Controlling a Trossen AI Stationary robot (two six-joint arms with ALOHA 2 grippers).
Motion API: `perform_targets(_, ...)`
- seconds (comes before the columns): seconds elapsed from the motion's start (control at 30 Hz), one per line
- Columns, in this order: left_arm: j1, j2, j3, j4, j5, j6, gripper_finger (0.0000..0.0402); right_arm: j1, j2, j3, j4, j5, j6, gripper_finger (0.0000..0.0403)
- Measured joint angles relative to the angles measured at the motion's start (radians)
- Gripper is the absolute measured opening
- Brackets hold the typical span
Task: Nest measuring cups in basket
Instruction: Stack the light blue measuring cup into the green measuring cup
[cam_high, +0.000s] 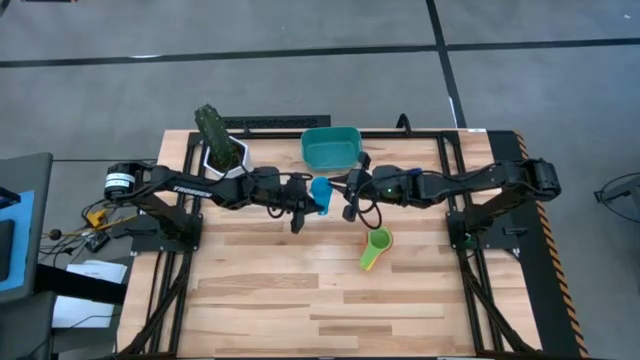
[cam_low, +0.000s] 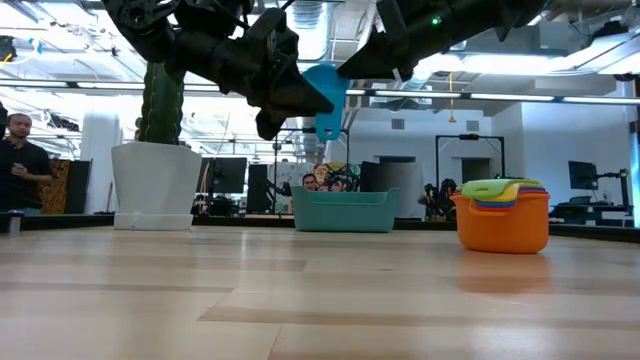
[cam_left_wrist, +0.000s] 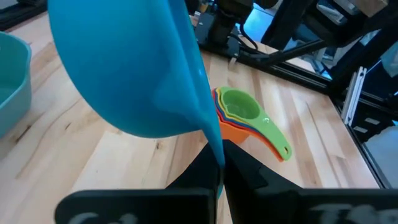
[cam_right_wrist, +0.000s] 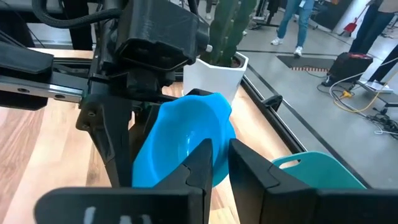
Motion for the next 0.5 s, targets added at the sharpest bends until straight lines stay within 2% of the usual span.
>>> perform_targets(0.5, -0.008, 0.011, 0.075, -0.119, -0.032, 0.035, 0.0000, -0.012, 0.000, 0.000, 0.004, 0.005, -0.051, 0.0072)
